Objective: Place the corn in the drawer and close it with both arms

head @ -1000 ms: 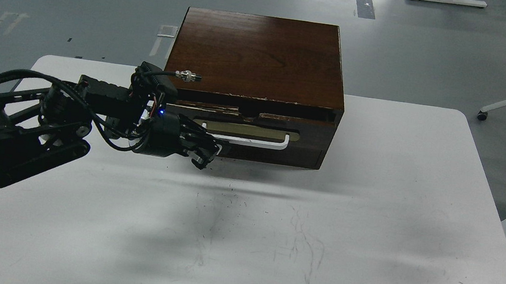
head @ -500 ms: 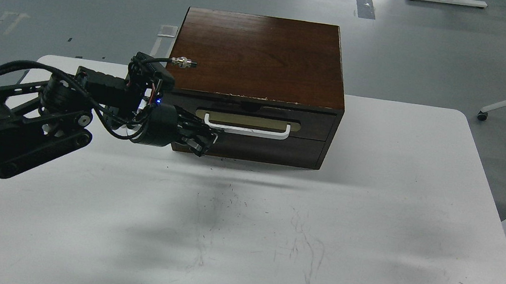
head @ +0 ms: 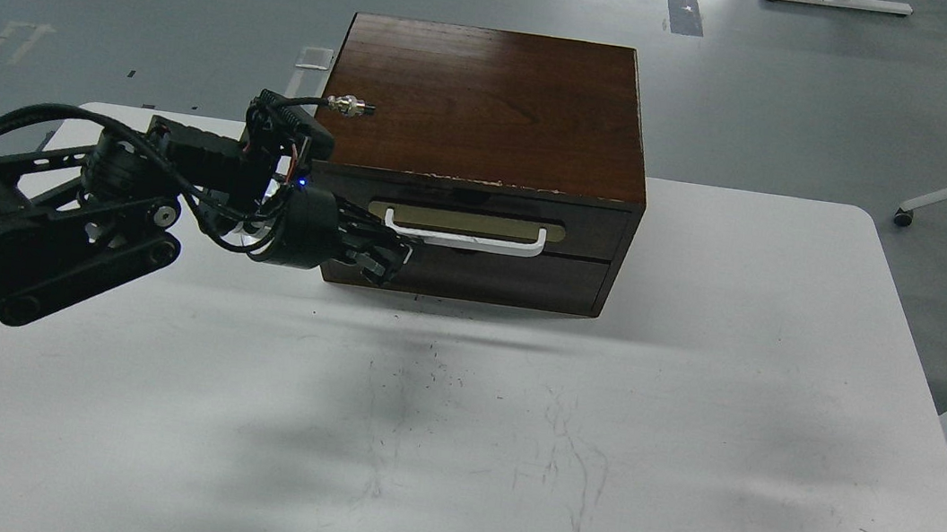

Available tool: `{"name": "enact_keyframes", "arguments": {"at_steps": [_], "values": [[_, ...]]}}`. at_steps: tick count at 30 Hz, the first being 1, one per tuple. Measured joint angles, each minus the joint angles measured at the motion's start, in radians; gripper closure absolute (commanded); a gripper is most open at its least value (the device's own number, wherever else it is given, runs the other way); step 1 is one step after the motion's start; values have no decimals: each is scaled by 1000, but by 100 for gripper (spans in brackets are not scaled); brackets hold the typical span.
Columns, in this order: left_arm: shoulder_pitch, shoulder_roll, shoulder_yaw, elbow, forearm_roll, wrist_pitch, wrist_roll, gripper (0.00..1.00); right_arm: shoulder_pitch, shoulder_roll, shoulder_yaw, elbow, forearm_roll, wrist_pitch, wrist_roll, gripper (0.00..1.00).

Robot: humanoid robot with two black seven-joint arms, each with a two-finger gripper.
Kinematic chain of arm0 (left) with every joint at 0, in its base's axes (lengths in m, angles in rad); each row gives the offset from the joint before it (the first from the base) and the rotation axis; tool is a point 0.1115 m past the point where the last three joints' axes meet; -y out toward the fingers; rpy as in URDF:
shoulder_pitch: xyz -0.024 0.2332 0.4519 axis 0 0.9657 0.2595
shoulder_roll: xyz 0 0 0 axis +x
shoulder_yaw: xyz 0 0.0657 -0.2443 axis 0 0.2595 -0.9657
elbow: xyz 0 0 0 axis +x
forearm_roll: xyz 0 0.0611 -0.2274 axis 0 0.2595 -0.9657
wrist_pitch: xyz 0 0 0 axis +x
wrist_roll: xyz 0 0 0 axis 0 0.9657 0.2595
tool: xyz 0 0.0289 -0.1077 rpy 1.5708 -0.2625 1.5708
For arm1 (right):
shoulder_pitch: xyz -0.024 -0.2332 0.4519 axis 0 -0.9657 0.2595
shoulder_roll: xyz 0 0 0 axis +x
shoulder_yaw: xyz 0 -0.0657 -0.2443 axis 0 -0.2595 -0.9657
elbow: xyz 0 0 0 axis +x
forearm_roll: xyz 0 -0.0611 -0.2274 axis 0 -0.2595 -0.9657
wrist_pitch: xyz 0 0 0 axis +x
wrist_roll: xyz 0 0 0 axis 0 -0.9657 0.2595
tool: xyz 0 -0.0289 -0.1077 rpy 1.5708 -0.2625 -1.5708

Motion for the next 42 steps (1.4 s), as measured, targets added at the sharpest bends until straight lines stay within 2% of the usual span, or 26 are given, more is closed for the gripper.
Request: {"name": "enact_keyframes", "arguments": {"at_steps": [11, 14, 15, 16, 17, 18, 19, 20, 25, 27, 30, 35, 42], "values": [[-8, 56, -2, -113, -141, 1, -8, 100, -6, 0, -2, 0, -2, 0, 0, 0], [-7, 99, -33, -142, -221, 0, -32, 100, -6, 0, -3, 0, -2, 0, 0, 0], [-7, 117, -55, -146, -270, 0, -42, 96, -6, 0, -3, 0, -2, 0, 0, 0], [-6, 132, -75, -146, -324, 0, -51, 88, -6, 0, -3, 1, -3, 0, 0, 0], [-5, 150, -100, -143, -392, 0, -57, 65, -6, 0, -3, 3, -3, 0, 0, 0], [-3, 167, -124, -137, -466, 0, -61, 50, -6, 0, -3, 5, -3, 0, 0, 0], [0, 181, -142, -125, -546, 0, -66, 17, -4, 0, -3, 6, -3, 0, 0, 0], [4, 198, -160, -107, -644, 0, -75, 11, 0, 0, -3, 7, -3, 0, 0, 0], [8, 279, -188, 31, -1179, 0, -149, 3, 9, 3, -1, 9, -3, 0, 0, 0], [9, 297, -189, 80, -1378, 0, -158, 3, 15, 3, -1, 6, -3, 0, -3, 0], [12, 296, -190, 218, -1580, 0, -160, 2, 31, 3, 1, 2, -3, 0, -6, 0], [38, 250, -189, 491, -1756, 1, -160, 2, 38, 23, 40, 8, -2, 0, -1, 0], [115, 128, -196, 746, -1857, 0, -181, 2, 37, 33, 72, 10, -1, 0, -2, 0]]}}
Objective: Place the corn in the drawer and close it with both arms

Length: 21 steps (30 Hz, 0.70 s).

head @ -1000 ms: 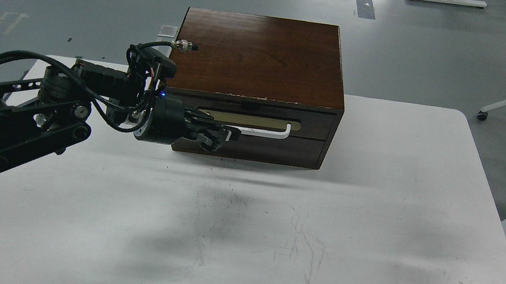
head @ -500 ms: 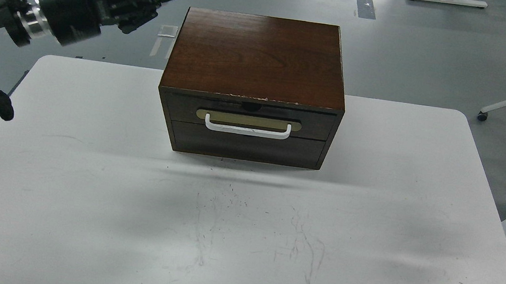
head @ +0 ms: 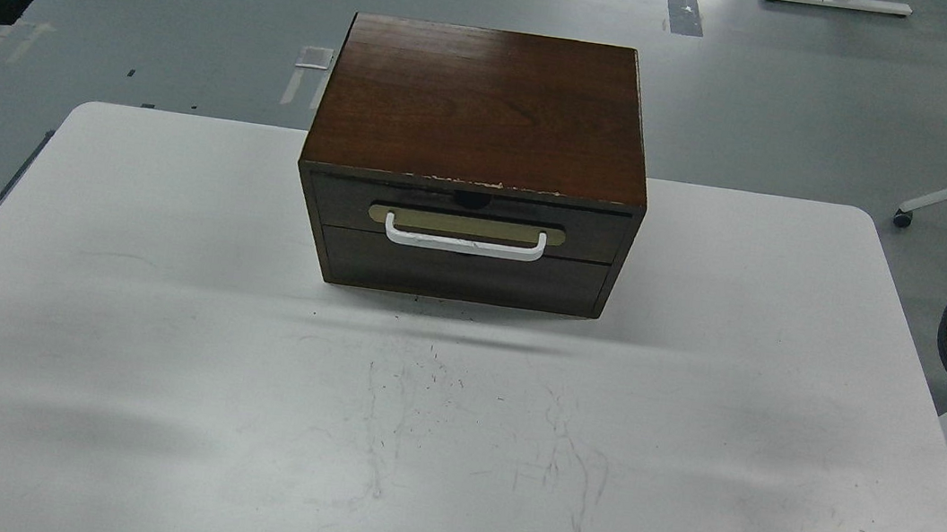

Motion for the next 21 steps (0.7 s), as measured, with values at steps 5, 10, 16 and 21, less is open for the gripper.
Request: {"name": "enact_keyframes", "arguments": {"at_steps": [5, 10, 16, 21], "values": [[38, -111, 0, 118, -78, 0, -2, 2, -17, 51, 13, -3, 10, 0, -8, 0], [64, -151, -16, 144, -90, 0, -2, 2, -45, 109, 63, -10, 22, 0, -11, 0], [72, -157, -46, 145, -91, 0, 6, 2, -61, 136, 70, -43, 23, 0, -12, 0], [72, -168, -46, 145, -90, 0, 43, 2, -59, 158, 66, -91, 21, 0, -36, 0]]}}
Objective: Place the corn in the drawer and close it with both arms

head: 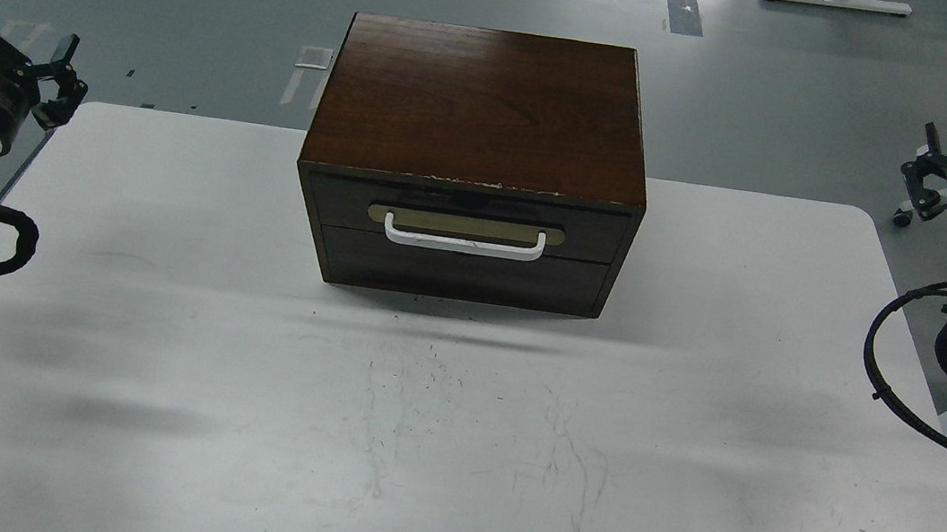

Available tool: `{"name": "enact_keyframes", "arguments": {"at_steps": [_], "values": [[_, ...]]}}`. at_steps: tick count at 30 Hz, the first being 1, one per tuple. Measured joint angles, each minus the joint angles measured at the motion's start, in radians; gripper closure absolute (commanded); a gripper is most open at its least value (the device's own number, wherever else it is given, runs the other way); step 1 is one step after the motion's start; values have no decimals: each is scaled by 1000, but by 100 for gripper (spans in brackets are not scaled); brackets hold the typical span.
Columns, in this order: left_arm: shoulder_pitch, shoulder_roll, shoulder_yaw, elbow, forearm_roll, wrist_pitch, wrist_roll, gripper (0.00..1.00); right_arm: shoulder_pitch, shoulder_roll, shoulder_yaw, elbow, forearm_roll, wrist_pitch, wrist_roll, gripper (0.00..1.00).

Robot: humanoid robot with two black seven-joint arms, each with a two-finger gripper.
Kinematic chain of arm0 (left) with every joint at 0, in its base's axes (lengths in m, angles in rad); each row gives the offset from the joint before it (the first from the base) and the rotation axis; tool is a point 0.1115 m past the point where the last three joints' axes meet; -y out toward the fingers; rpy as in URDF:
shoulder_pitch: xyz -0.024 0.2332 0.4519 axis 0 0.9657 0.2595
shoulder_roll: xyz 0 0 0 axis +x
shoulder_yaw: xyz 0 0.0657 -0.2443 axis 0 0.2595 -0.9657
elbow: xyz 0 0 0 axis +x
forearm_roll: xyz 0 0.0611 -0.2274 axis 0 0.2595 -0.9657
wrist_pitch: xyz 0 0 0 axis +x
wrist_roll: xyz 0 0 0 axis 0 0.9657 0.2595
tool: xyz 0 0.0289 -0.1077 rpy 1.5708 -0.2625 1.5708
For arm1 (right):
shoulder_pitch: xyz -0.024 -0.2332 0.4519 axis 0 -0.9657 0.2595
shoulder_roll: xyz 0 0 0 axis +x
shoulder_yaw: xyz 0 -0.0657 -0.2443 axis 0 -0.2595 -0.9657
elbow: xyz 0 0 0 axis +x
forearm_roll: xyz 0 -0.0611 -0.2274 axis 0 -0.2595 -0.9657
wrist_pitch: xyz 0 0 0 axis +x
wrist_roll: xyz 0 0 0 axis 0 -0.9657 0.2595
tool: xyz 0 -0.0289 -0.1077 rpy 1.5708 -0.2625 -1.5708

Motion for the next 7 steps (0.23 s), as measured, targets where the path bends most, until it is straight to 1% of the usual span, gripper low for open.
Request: {"name": "enact_keyframes", "arguments": {"at_steps": [3, 7], "values": [[0, -6, 1, 0, 1, 0, 24, 2, 4, 11, -8, -5, -2, 0, -13, 0], [-5, -6, -2, -6, 1, 0, 39, 2, 8, 14, -6, -7, -2, 0, -9, 0]]}}
